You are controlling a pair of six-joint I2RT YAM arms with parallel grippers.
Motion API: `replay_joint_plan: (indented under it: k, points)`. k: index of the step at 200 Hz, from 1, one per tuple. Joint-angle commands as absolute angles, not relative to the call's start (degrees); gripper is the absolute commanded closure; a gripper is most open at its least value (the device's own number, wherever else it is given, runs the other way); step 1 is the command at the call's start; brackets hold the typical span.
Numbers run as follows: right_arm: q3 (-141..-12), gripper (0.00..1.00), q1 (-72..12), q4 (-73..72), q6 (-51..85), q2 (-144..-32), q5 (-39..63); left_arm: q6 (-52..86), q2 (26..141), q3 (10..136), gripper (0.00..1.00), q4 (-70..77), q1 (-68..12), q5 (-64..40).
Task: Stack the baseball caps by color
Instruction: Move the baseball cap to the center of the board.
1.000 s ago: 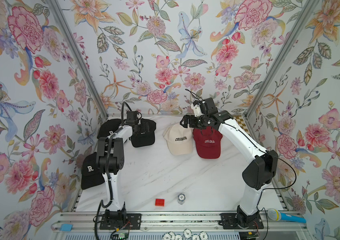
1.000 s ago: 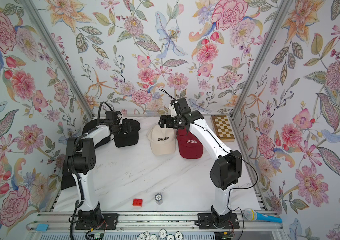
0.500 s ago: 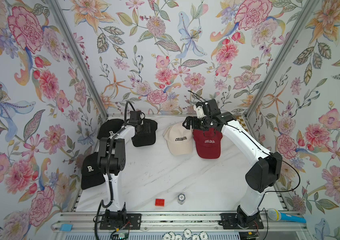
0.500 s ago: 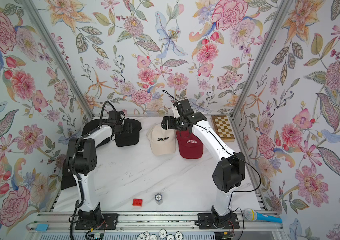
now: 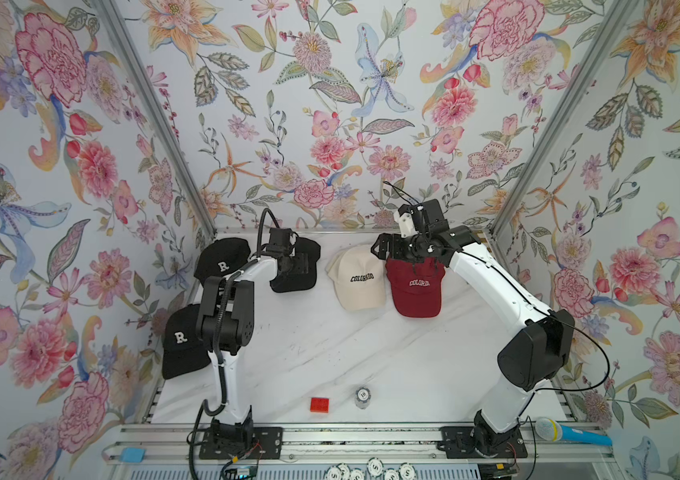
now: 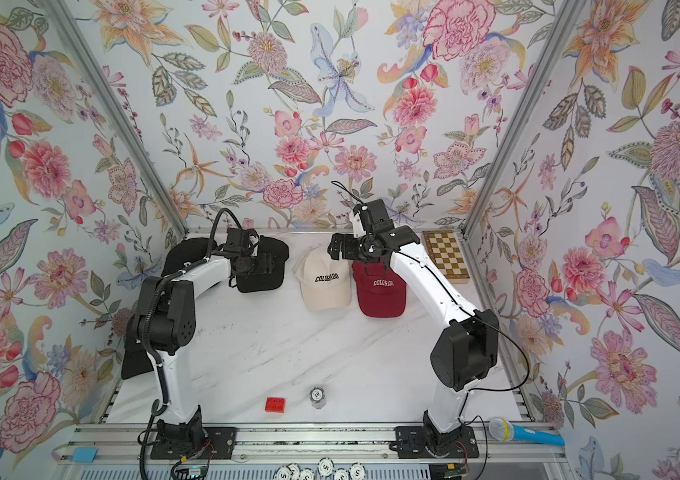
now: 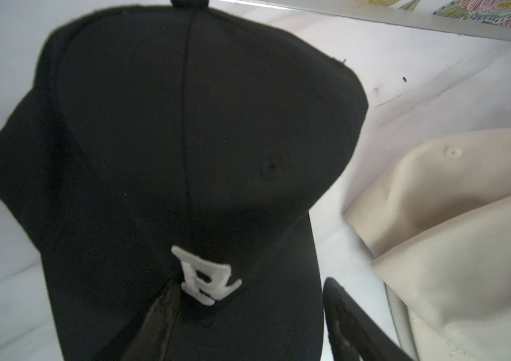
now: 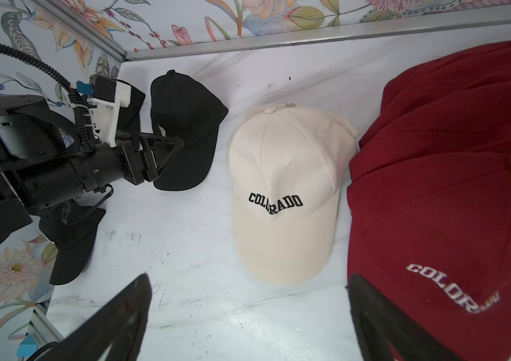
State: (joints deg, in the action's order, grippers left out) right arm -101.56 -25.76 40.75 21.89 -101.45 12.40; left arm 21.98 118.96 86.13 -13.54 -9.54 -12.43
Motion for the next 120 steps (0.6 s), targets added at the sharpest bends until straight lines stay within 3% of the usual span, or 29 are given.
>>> replay_joint_plan:
  k: [1,120]
  points:
    - [-100.5,0.01,-25.1,40.4,21.3,-99.7,11.7,23.2,116.4,84.7,0.27,-12.5,-10.0,-12.1]
    - [-92.4,0.01,-25.0,38.5,21.9,-94.3,11.7,25.1,111.6,74.1,0.3,-9.4,-12.7,-11.4]
